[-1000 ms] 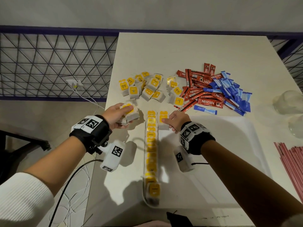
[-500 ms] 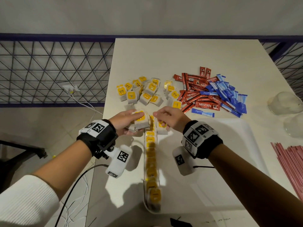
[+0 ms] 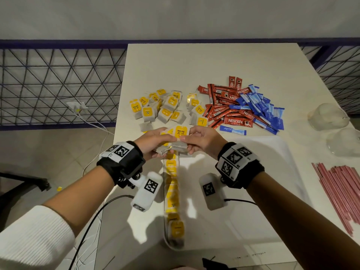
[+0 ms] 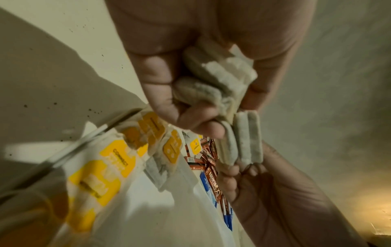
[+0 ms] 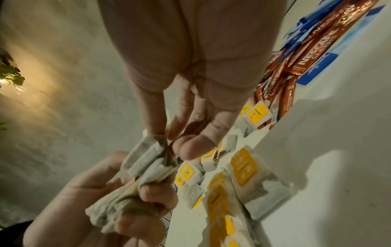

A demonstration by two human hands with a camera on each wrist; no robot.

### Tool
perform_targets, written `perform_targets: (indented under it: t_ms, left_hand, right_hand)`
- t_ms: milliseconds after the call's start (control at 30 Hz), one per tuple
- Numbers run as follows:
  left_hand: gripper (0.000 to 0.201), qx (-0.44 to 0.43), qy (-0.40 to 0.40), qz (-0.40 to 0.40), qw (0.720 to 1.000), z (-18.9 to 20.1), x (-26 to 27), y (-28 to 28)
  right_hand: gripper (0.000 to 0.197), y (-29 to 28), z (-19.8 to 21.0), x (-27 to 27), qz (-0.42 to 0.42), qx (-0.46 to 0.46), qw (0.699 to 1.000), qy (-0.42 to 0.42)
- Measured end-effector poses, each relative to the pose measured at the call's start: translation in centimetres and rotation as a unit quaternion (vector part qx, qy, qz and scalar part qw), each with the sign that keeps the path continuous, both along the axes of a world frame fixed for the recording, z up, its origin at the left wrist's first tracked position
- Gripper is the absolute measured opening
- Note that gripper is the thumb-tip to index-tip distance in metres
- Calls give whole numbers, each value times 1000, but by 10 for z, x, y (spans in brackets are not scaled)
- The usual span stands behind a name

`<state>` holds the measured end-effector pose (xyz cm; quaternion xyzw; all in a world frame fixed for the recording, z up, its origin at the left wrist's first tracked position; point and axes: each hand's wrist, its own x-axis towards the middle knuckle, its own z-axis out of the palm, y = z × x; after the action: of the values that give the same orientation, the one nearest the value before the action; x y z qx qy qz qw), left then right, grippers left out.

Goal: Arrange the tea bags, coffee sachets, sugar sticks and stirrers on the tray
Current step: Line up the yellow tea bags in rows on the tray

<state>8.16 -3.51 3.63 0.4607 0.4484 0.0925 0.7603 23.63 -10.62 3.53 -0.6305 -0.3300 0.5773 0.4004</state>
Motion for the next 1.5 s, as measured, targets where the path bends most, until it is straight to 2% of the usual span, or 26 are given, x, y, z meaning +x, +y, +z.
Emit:
perform_targets:
  t_ms: [233, 300, 400, 533, 600, 700, 867, 1100, 1167, 1233, 1333, 1367, 1500]
  left_hand:
    - [12, 1, 6, -4, 1000, -3, 4, -7]
    - [19, 13, 28, 11, 999, -4, 1, -8]
    - [14, 27, 54, 2, 998, -6, -7, -7]
    - [26, 23, 68, 59, 996, -8, -21, -2]
    - [19, 27, 75, 73, 994, -8, -27, 0]
    - [14, 26, 82, 92, 992, -8, -34, 2]
    - [15, 22, 87, 93, 992, -8, -36, 4]
    - [17, -1, 90, 87, 992, -11, -40, 5]
    - [21, -4, 87, 85, 993, -12, -42, 7]
    - [26, -5, 90, 81, 993, -11, -43, 8]
    - [51, -9, 94, 89, 992, -12, -44, 10]
    - [53, -11, 93, 89, 992, -12, -44, 10]
    - [18, -15, 87, 65, 994, -10, -44, 11]
  right_hand:
    - [5, -6, -2, 10, -63, 25, 997, 44]
    - [12, -6, -3, 15, -68, 20, 997, 43]
    - [24, -8, -7, 23, -53, -5, 999, -6]
    - [17, -15, -18, 25, 4, -48, 995, -88]
    - [13, -18, -25, 22, 20, -78, 990, -114]
    - [13, -21, -36, 14, 25, -103, 986, -129]
    - [28, -15, -40, 5, 33, -105, 976, -188]
    - [27, -6, -44, 1, 29, -141, 969, -198]
    - [18, -7, -41, 0, 33, -147, 970, -190]
    - [21, -8, -39, -1, 43, -152, 971, -180]
    - [26, -8, -36, 1, 67, -164, 969, -172]
    - [26, -8, -35, 1, 69, -166, 969, -169]
    - [24, -6, -38, 3, 70, -161, 964, -199]
